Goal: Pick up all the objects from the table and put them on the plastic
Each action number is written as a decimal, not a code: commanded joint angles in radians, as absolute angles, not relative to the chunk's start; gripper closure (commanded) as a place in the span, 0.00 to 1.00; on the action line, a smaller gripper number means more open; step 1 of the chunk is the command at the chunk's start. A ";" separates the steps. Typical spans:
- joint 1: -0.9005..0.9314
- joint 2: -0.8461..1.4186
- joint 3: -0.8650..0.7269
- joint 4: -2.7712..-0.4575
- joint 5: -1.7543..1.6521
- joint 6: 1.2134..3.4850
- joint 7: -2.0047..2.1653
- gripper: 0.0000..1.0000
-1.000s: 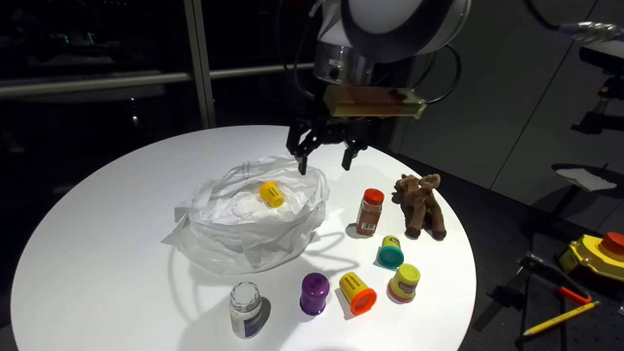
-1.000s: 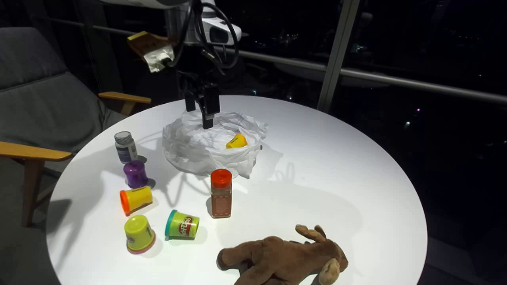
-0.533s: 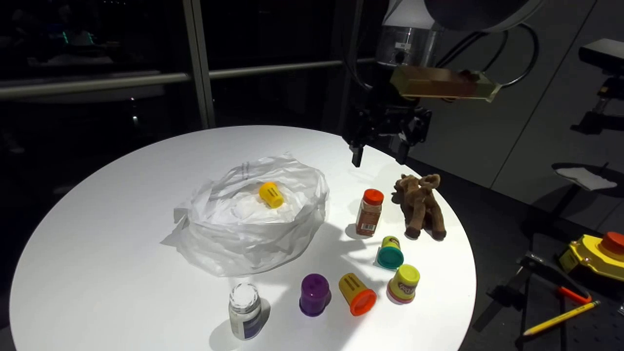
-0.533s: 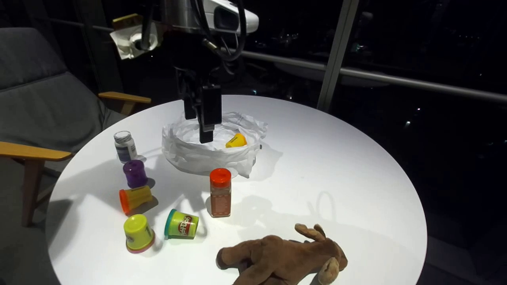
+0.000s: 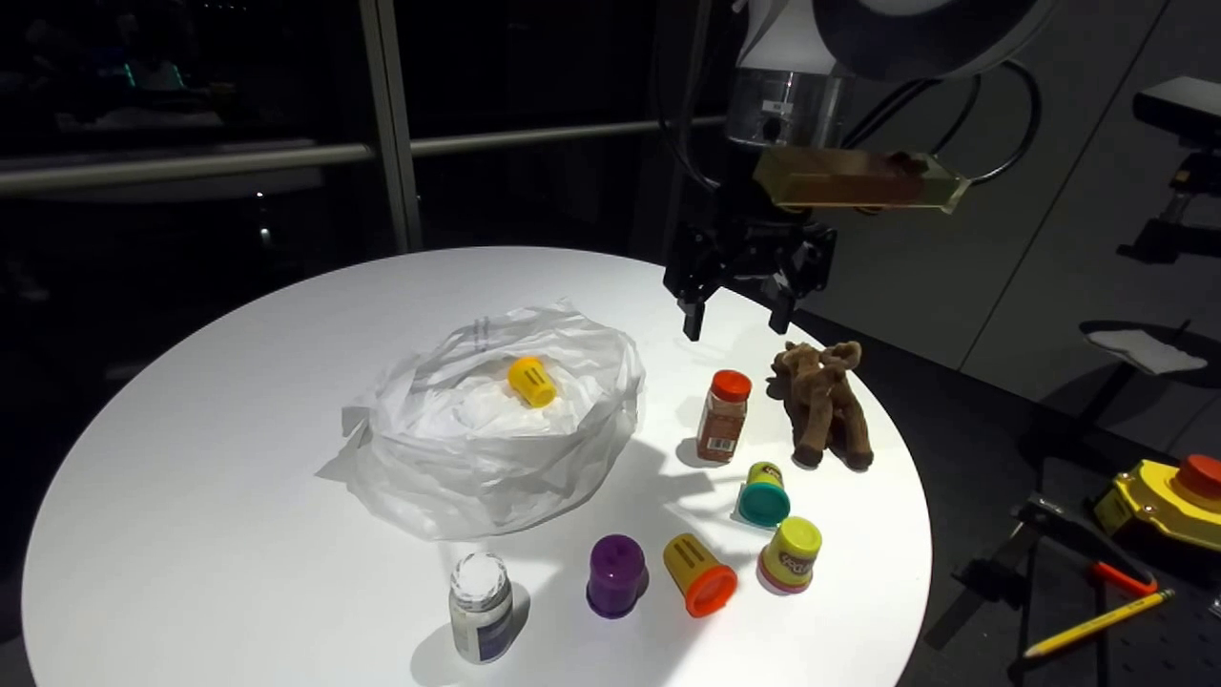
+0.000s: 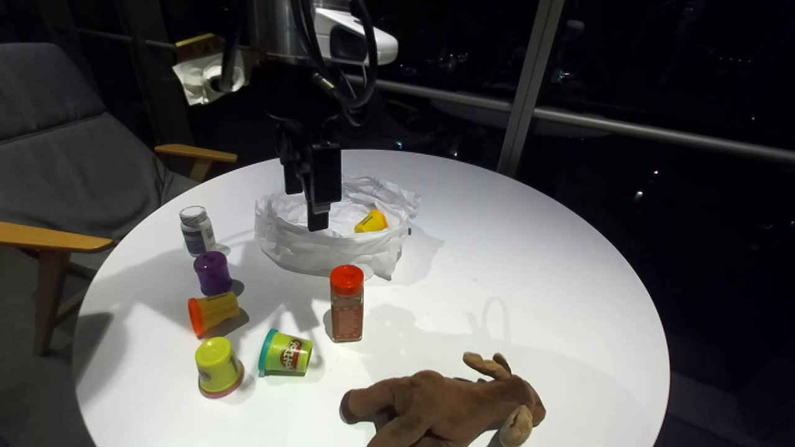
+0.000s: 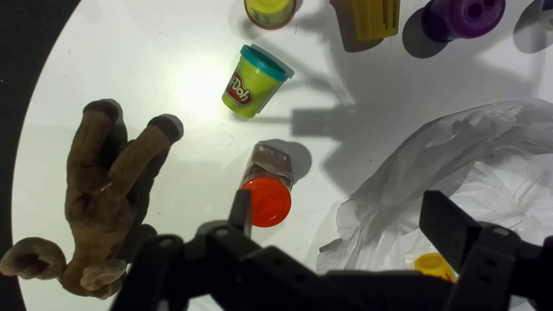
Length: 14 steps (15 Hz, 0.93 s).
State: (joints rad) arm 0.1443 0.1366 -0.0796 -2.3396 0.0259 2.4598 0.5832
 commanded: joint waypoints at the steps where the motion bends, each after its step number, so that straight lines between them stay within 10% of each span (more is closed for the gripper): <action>1: 0.126 0.147 -0.071 -2.334 -0.040 2.497 0.692 0.00; 14: 0.072 0.245 -0.094 -2.311 -0.086 2.598 0.841 0.00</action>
